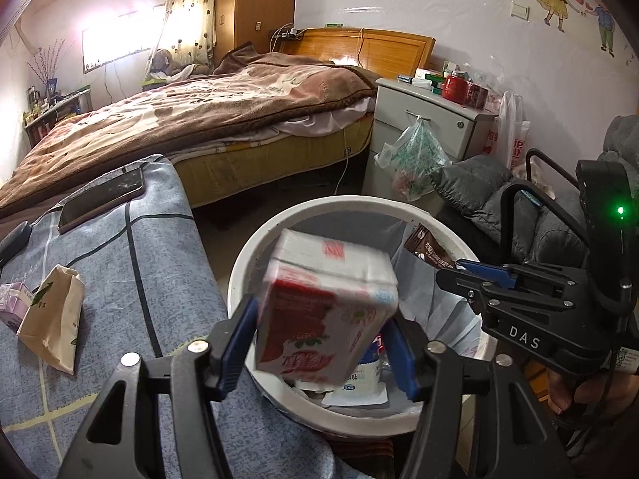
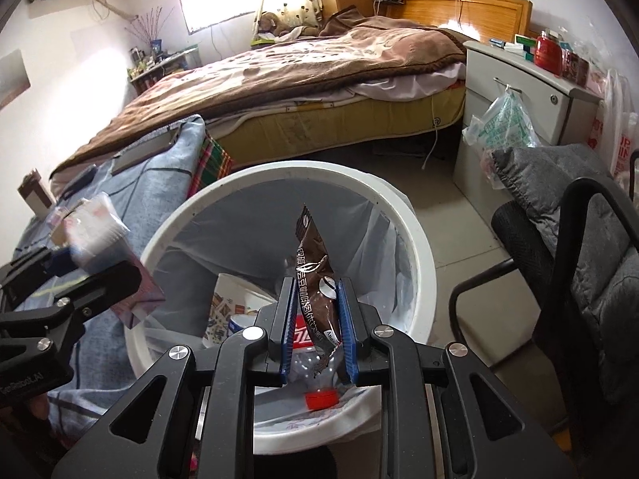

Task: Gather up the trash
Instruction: 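Open both grippers over the white bin to drop carton and wrapper, then move both open grippers back to the remaining trash on the bed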

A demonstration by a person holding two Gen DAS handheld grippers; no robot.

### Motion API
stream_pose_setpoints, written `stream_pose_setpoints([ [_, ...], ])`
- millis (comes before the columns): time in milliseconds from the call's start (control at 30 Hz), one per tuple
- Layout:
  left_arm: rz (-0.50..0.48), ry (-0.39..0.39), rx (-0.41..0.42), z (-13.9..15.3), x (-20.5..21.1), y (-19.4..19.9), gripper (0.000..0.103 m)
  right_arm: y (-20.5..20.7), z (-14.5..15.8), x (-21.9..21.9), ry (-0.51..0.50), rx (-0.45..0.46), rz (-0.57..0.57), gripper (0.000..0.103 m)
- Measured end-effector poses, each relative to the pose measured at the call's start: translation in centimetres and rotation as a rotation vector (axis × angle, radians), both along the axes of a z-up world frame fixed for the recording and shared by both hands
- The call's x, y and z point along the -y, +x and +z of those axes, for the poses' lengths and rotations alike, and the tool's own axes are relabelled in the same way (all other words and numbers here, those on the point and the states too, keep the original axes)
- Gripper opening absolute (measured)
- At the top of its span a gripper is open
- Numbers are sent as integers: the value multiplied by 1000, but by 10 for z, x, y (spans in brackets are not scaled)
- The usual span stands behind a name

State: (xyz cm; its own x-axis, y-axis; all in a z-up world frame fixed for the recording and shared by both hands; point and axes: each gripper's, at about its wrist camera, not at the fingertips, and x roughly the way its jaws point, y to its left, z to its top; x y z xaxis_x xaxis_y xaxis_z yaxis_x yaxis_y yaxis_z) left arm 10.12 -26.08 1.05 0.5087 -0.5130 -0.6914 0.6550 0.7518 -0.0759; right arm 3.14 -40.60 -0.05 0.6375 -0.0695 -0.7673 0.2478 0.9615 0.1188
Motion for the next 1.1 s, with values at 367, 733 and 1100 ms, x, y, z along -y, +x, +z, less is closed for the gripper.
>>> stream_pose_setpoints([
  [367,17,-37,-1,5,-15,0,71,-3,4,-4,6,8,-4,51],
  [733,81,-60,22,16,-51,1,72,0,13,-27,-7,36,29,51],
  [1100,192,-54,66,24,-105,8,72,11,20,-60,-1,69,81,51],
])
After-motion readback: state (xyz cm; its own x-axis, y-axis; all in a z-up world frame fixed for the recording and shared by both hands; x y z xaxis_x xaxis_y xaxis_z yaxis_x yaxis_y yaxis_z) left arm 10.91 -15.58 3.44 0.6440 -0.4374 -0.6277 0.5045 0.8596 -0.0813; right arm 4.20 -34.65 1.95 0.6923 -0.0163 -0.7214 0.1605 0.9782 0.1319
